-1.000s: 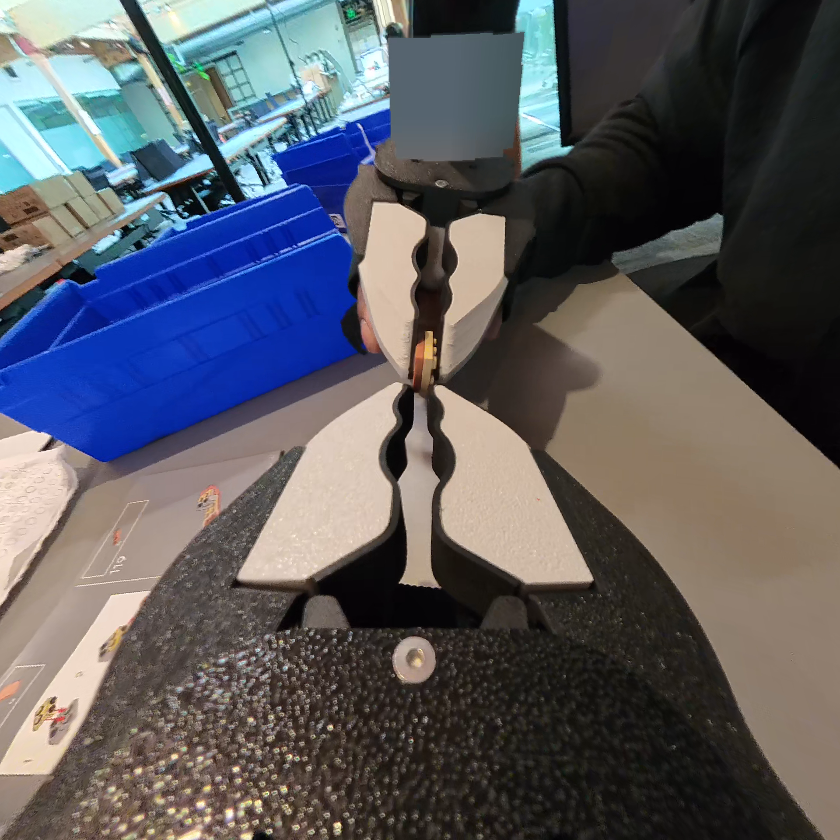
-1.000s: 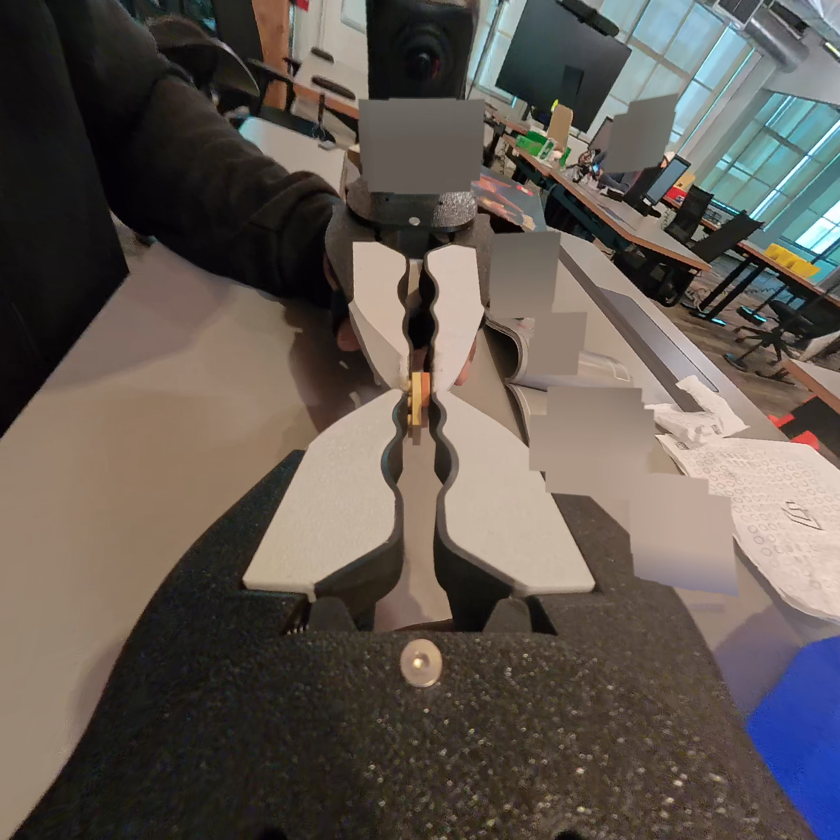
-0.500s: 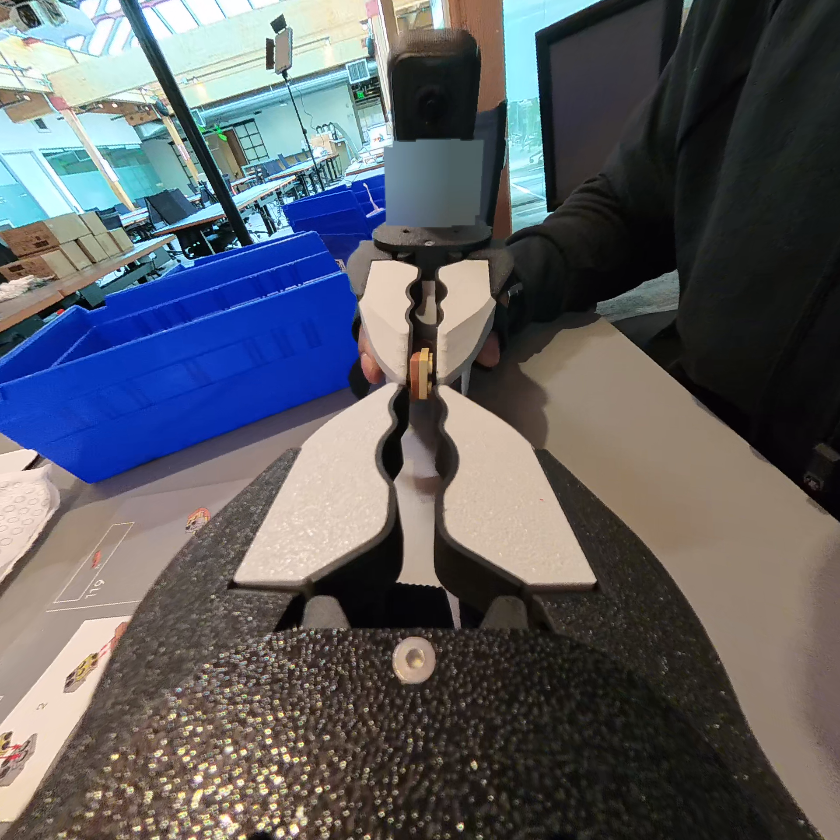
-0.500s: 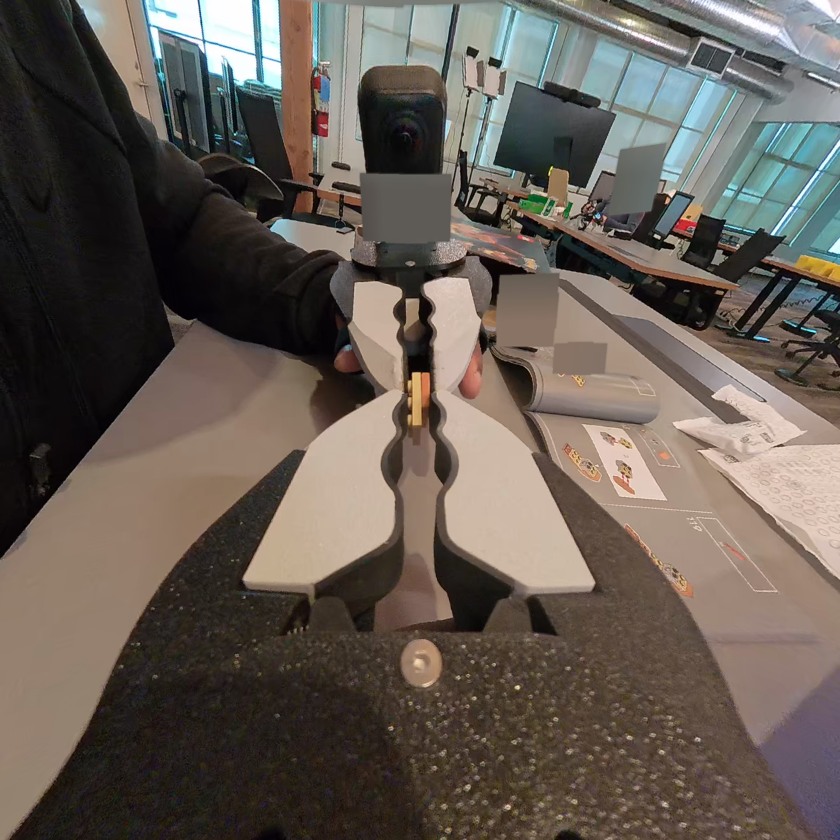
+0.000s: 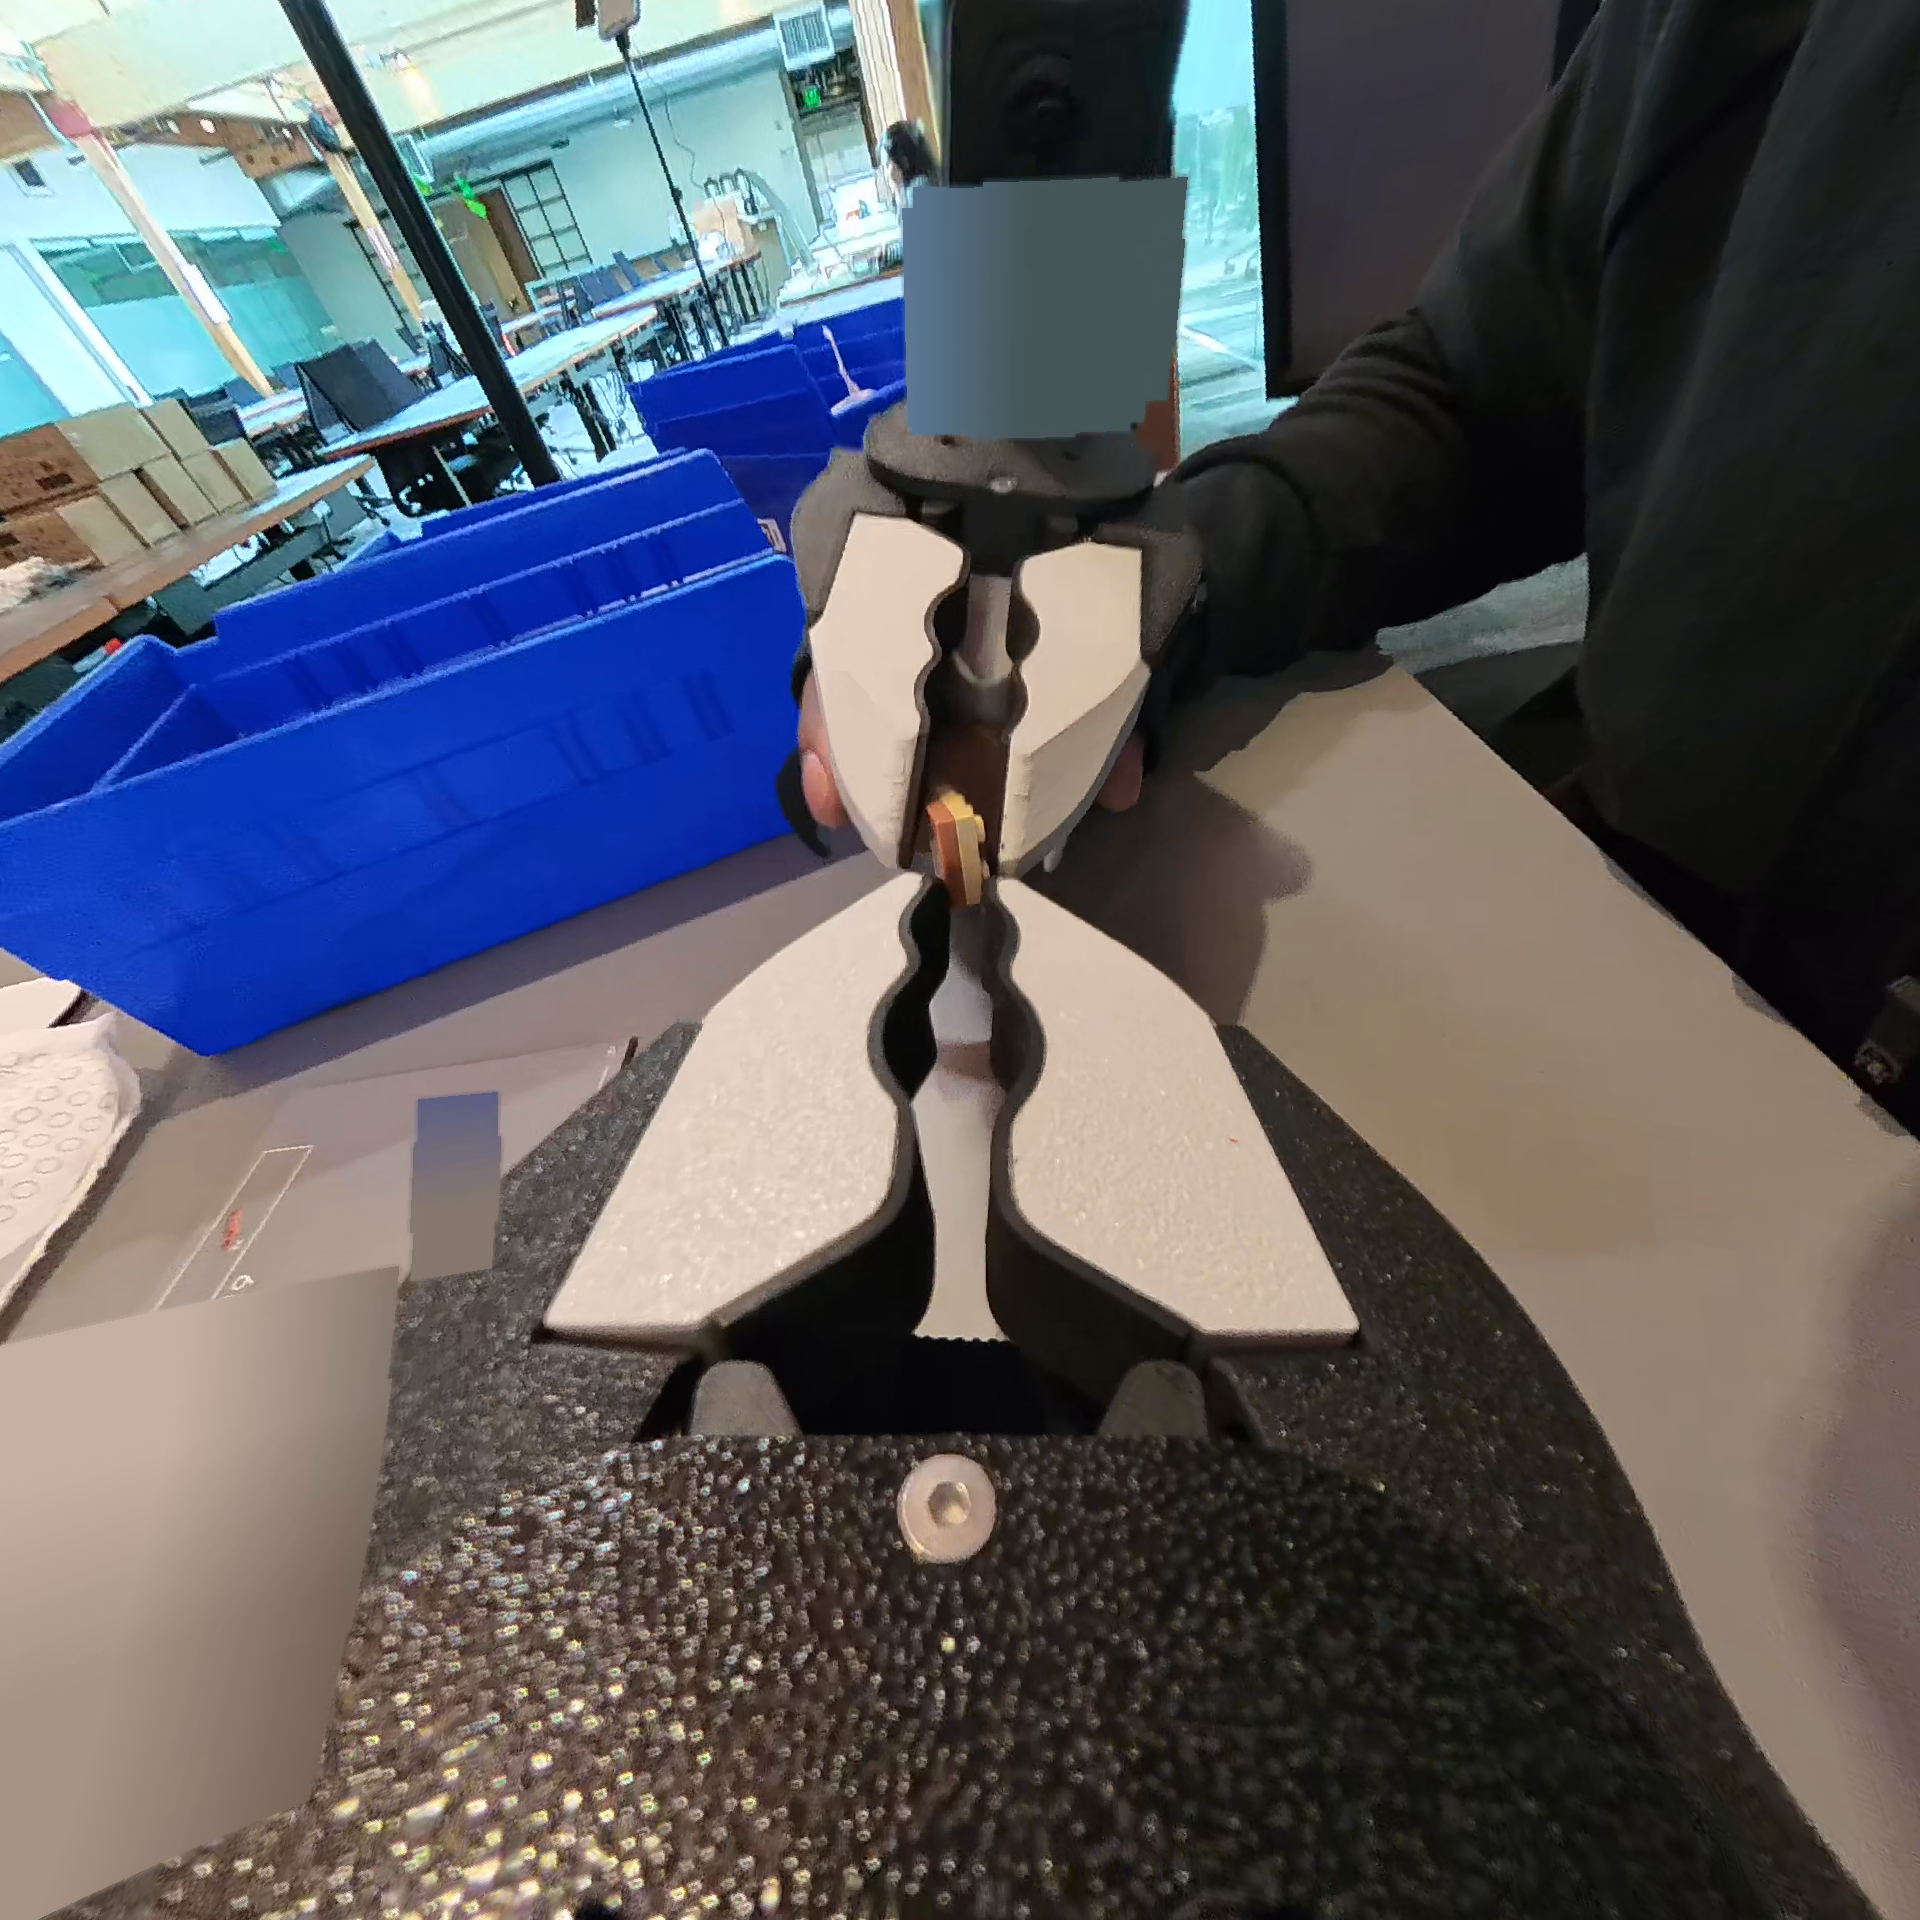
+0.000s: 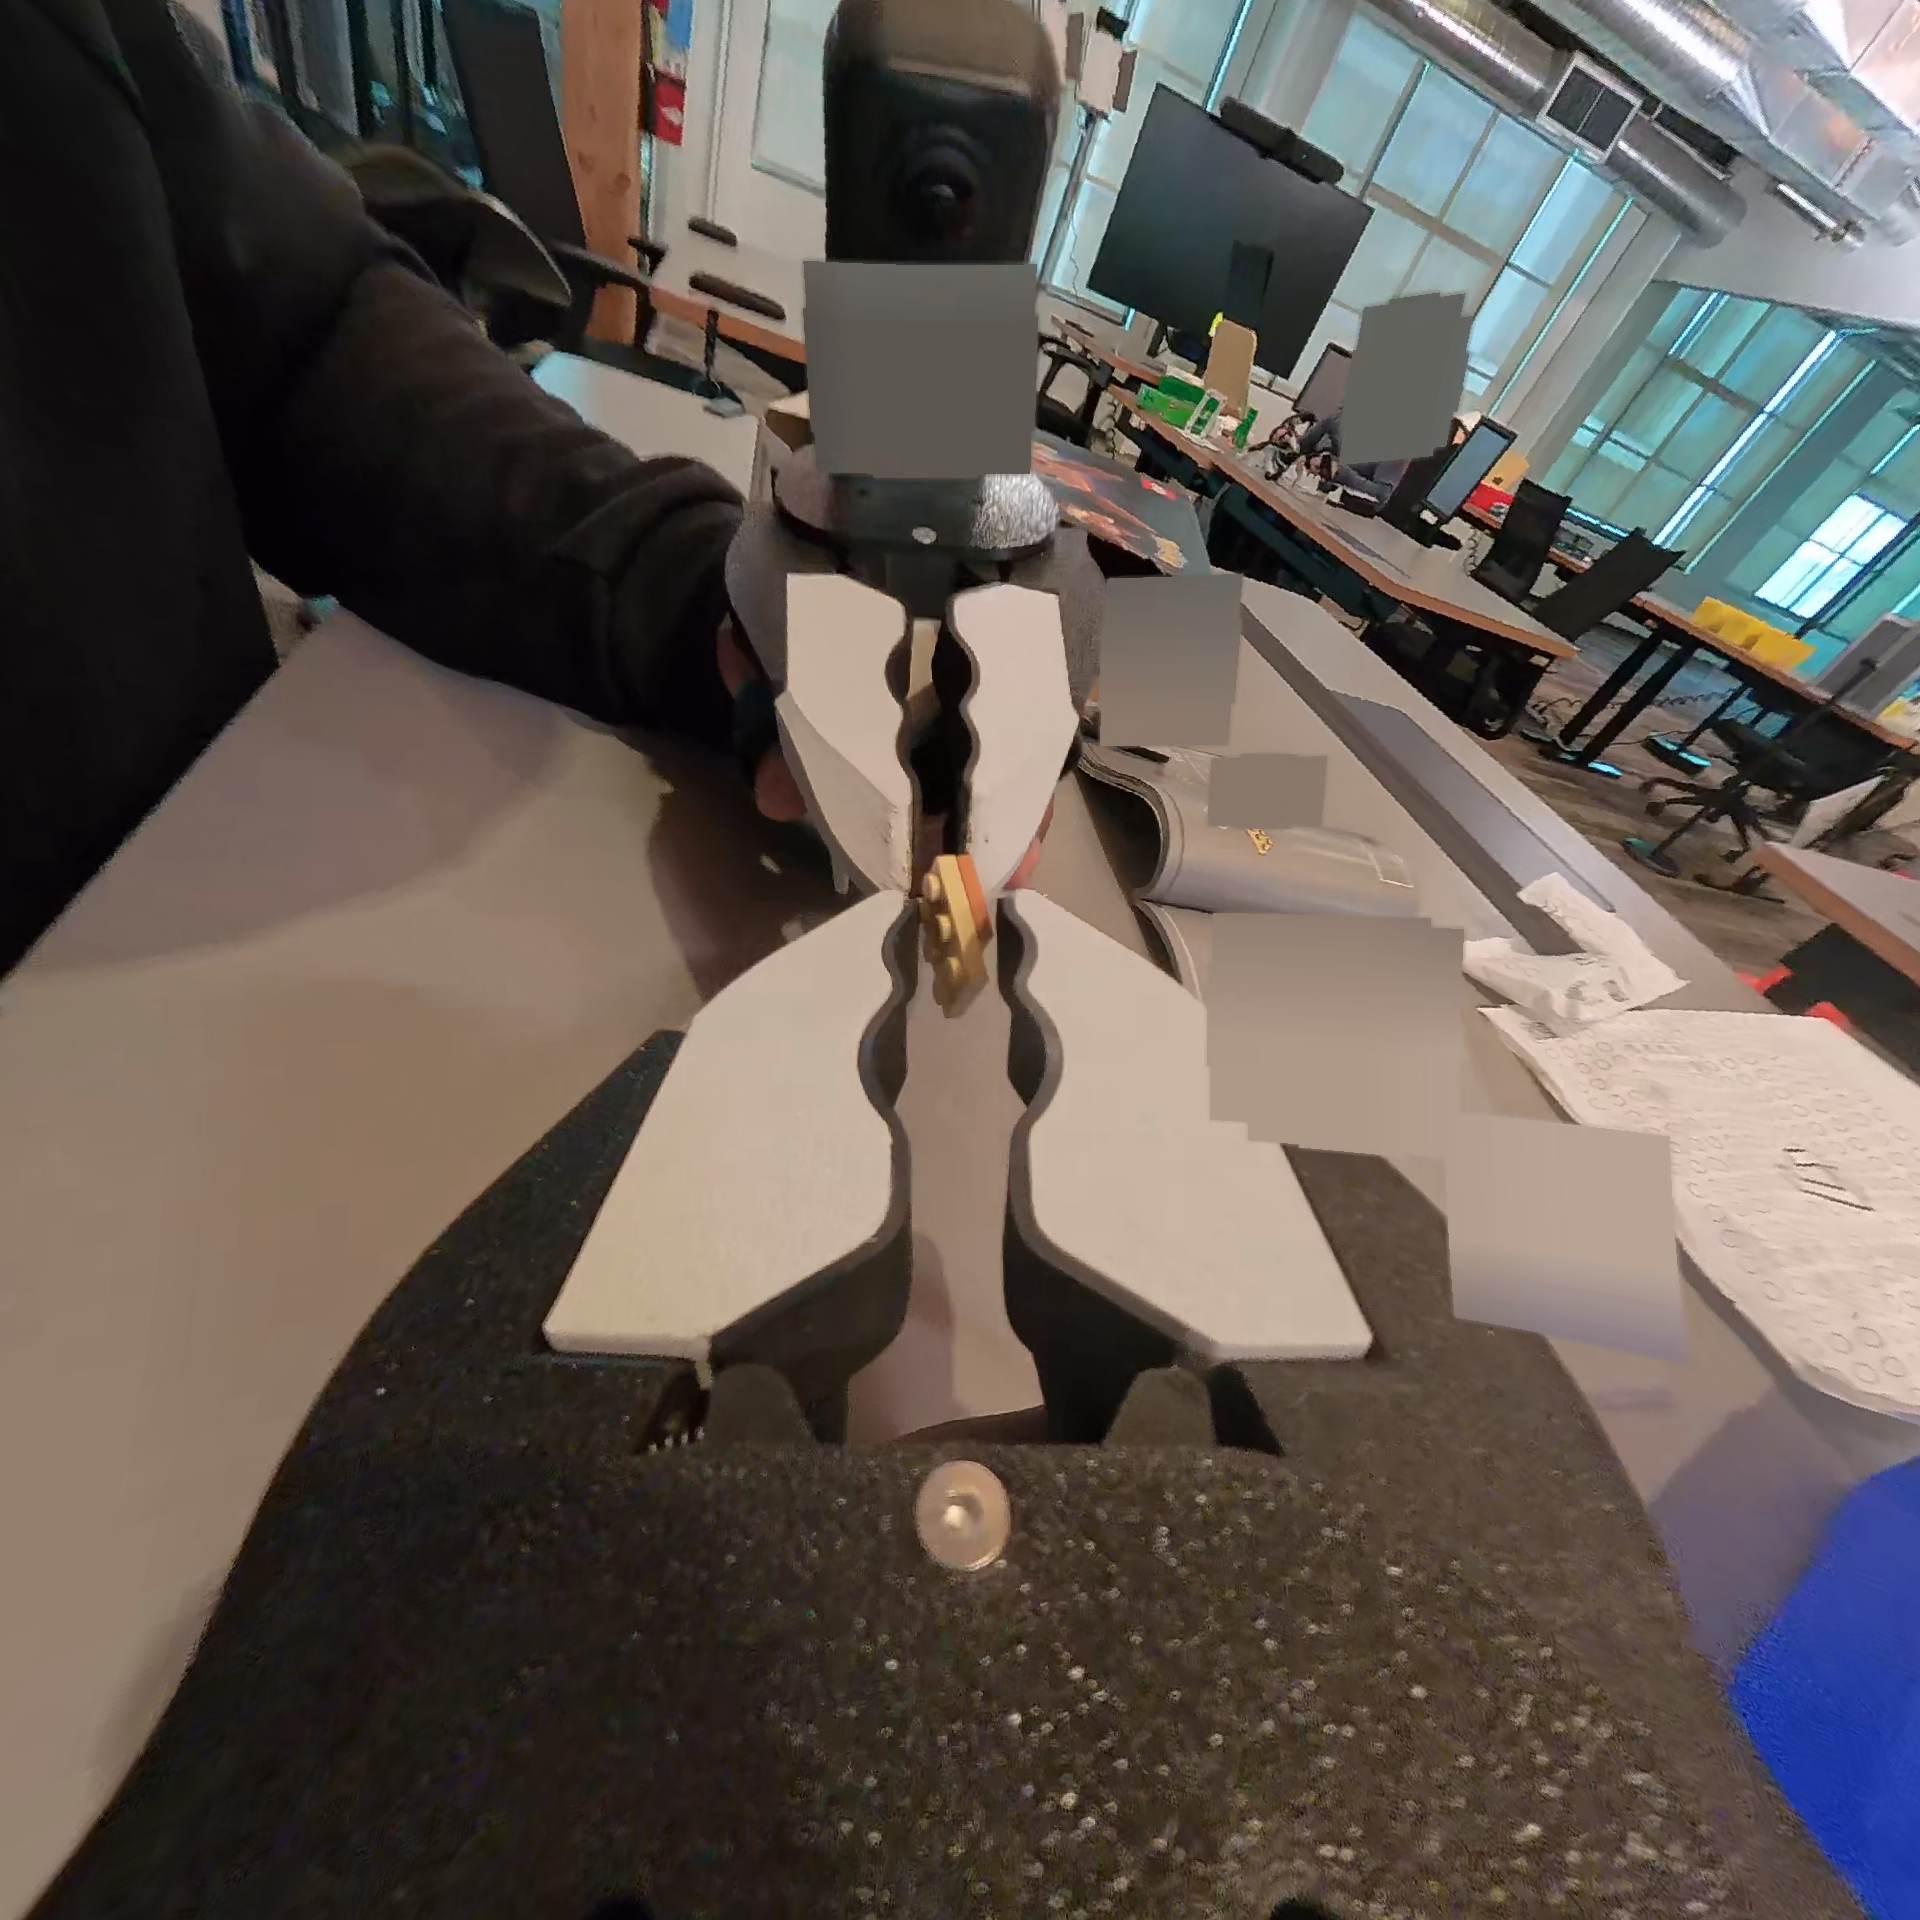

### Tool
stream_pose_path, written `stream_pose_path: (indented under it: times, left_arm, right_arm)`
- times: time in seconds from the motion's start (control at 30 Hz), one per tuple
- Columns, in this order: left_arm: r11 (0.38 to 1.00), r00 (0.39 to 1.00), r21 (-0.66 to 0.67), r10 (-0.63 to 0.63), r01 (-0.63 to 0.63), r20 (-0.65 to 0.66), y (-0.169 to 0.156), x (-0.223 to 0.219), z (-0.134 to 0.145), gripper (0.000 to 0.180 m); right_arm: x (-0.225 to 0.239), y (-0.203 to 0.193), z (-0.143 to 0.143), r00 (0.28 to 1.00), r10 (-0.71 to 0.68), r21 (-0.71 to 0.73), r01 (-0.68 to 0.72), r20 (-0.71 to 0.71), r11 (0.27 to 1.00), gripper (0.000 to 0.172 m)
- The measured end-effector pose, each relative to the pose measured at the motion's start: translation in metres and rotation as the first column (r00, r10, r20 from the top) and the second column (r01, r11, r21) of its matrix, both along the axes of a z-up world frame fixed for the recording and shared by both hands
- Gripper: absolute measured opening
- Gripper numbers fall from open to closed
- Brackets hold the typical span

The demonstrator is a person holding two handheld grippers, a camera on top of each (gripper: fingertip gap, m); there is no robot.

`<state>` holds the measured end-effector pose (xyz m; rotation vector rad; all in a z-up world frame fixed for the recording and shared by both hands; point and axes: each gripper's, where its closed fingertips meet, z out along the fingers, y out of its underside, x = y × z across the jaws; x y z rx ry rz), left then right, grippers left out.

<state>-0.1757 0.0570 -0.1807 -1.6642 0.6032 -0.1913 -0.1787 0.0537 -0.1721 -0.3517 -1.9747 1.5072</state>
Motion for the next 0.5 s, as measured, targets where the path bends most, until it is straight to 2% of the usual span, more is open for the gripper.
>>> stream_pose_path:
  times: [0.17,0.3,0.5]
  left_arm:
    - [0.996,0.997,-0.084,-0.006,-0.001,-0.077,-0.002,0.0,-0.01,0.006]
    - [0.987,0.983,-0.162,-0.017,-0.013,-0.185,-0.004,0.0,-0.024,0.006]
    - [0.979,0.967,-0.203,-0.023,-0.03,-0.253,-0.006,0.0,-0.03,0.006]
  right_arm:
    - [0.001,0.001,-0.009,0.998,-0.019,0.148,0.027,-0.053,0.989,0.016]
    - [0.003,0.0,-0.021,0.999,-0.005,0.233,0.013,-0.034,0.972,0.015]
    - [0.004,-0.003,-0.033,1.0,-0.004,0.281,0.0,0.013,0.96,0.008]
